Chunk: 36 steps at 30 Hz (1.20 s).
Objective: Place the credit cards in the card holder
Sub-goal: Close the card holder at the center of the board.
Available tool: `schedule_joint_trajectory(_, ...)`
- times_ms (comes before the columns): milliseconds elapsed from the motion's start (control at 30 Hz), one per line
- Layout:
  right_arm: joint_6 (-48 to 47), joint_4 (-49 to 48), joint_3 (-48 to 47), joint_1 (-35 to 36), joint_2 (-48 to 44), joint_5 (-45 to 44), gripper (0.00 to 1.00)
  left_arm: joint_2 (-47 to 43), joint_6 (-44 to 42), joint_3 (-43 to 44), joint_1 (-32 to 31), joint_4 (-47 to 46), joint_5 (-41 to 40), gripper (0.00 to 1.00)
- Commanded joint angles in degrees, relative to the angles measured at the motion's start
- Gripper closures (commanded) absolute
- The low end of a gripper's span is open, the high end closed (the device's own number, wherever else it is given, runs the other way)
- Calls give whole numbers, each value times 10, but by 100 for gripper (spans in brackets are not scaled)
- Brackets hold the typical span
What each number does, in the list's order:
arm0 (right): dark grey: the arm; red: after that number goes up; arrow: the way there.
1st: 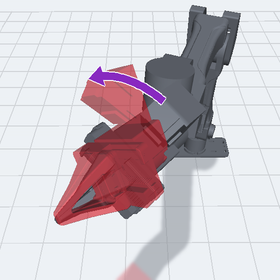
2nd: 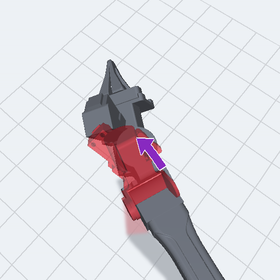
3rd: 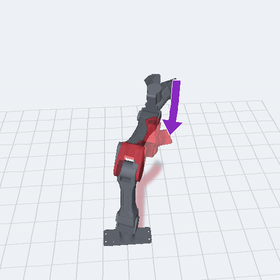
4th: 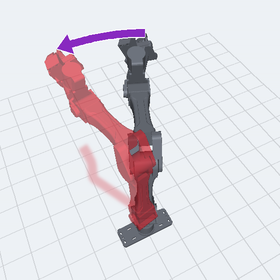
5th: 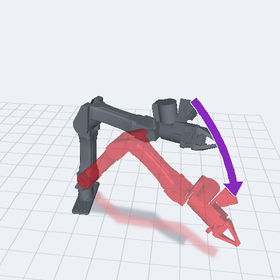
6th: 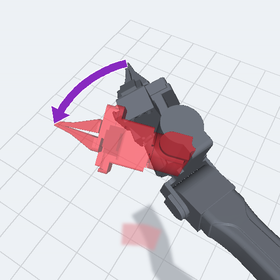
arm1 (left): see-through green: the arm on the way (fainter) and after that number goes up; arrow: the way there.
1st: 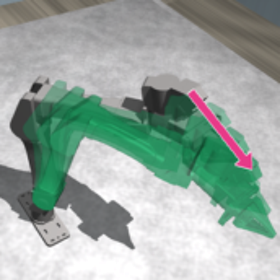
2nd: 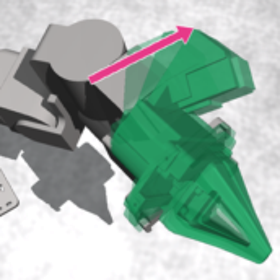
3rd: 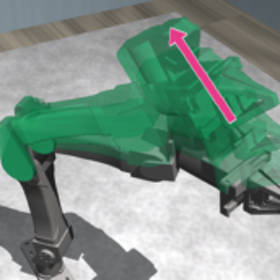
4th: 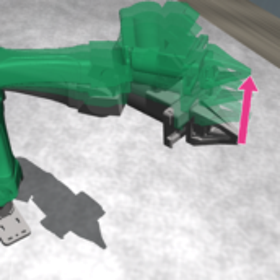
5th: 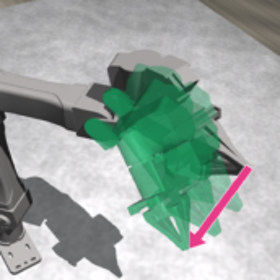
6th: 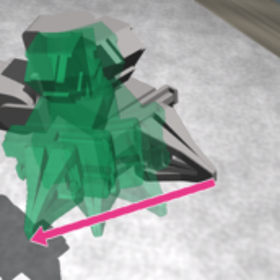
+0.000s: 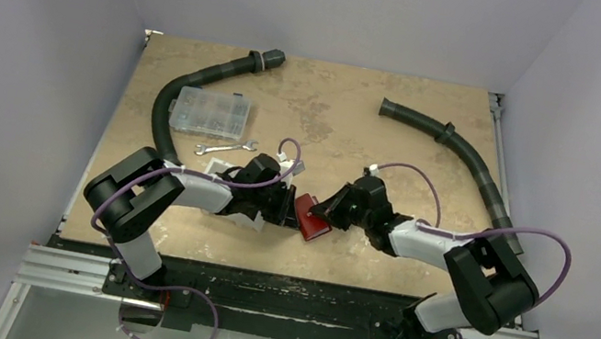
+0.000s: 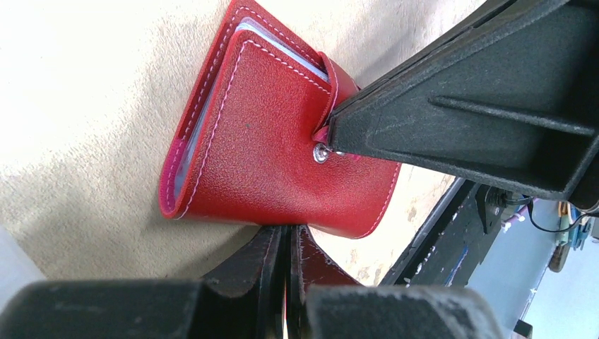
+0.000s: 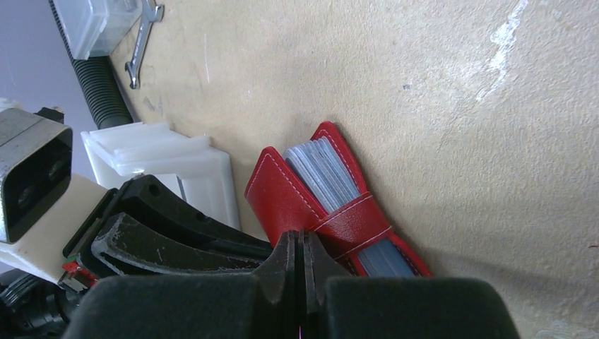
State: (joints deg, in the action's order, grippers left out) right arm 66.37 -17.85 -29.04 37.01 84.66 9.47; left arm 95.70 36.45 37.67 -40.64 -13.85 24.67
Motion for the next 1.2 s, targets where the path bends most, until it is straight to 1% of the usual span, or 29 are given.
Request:
schedule_joint_trajectory(0, -43, 77, 5, 28, 3, -40, 100, 9, -2, 12, -1, -53, -36, 100)
schedule_joint_trajectory(200, -68, 112, -18, 79, 18, -88, 100, 13, -2, 21, -1, -50, -37, 100)
schedule_joint_trajectory(333, -68, 140, -37, 109, 23, -112, 100, 13, -3, 25, -1, -46, -42, 100)
schedule_joint_trajectory(533, -85, 176, -16, 135, 16, -150, 100, 6, -7, 26, 0, -38, -48, 100)
schedule_joint_trajectory(600, -89, 199, -12, 152, 14, -174, 100, 6, -8, 28, 1, -37, -49, 100)
schedule_joint_trajectory(733, -70, 208, 4, 203, 24, -221, 100, 8, -8, 32, 2, -36, -50, 100)
schedule_joint_trajectory(867, -35, 202, 9, 254, 64, -248, 100, 8, -9, 36, 2, -32, -51, 100)
schedule_joint_trajectory(1067, 17, 249, -22, 319, 140, -286, 100, -3, -10, 40, 2, -20, -54, 100)
schedule_joint_trajectory(1167, 47, 261, -34, 356, 182, -290, 100, -8, -10, 43, 3, -17, -55, 100)
